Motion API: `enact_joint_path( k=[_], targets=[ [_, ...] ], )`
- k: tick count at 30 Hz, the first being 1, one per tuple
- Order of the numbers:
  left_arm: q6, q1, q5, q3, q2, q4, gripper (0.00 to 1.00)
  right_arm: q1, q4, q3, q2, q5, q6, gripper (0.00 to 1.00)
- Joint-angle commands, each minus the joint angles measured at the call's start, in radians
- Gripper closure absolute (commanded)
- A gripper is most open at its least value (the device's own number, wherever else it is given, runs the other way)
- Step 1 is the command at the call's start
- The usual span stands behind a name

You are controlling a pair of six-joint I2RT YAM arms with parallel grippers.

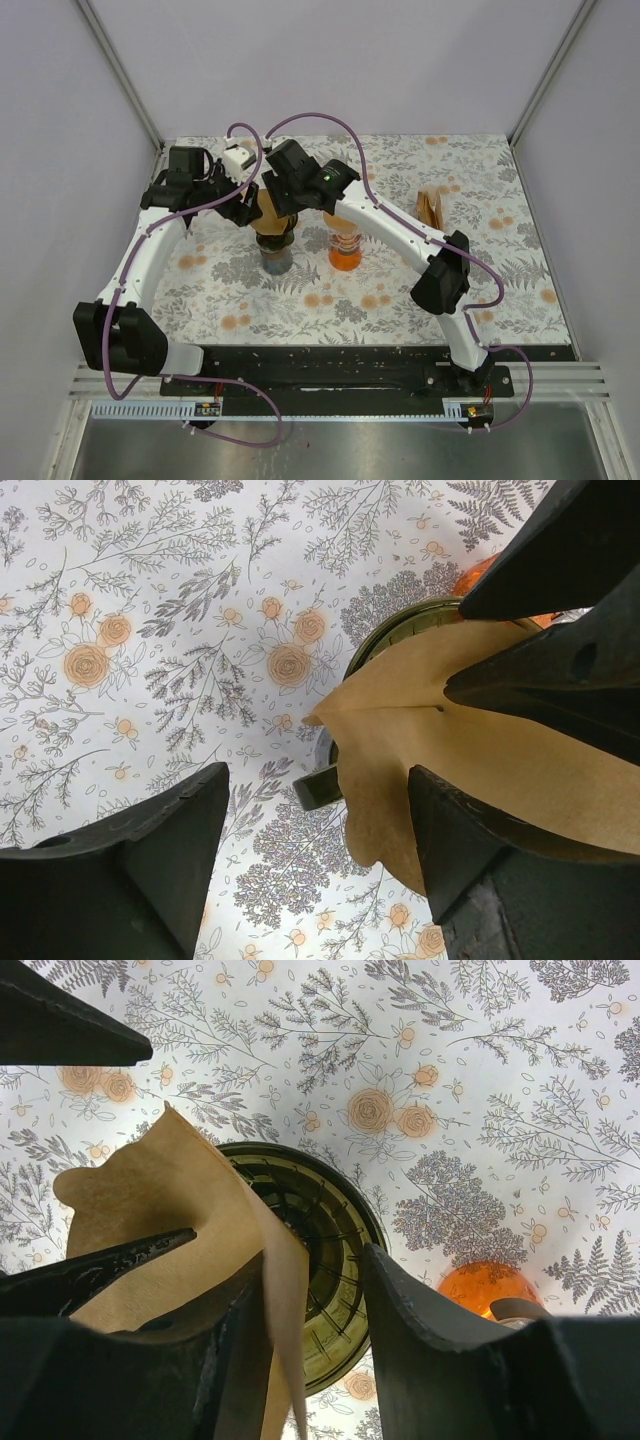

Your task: Place the coffee filter in the dripper

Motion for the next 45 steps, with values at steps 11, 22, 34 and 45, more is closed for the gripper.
enact_joint_path(
  k=[11, 22, 34, 45],
  targets=[
    [0.030, 0.000, 0.015, 0.030, -0.058, 0.012, 0.19, -0.007, 0.059, 0.014, -0.103, -0.025, -0.036, 0.41],
    [0.053, 0.004, 0.027, 0.090, -0.069, -0.061, 0.05, -0.007, 0.050, 0.044, -0.112, 0.011, -0.073, 0.43],
    [0.030, 0.028, 0.033, 0.150, -0.072, -0.095, 0.01, -0.005, 0.079, 0.064, -0.100, -0.129, -0.094, 0.76],
    [-0.188, 0.091, -0.034, 0.139, -0.078, -0.037, 0.01, -0.004, 0.039, 0.092, 0.038, -0.253, 0.002, 0.99]
  ],
)
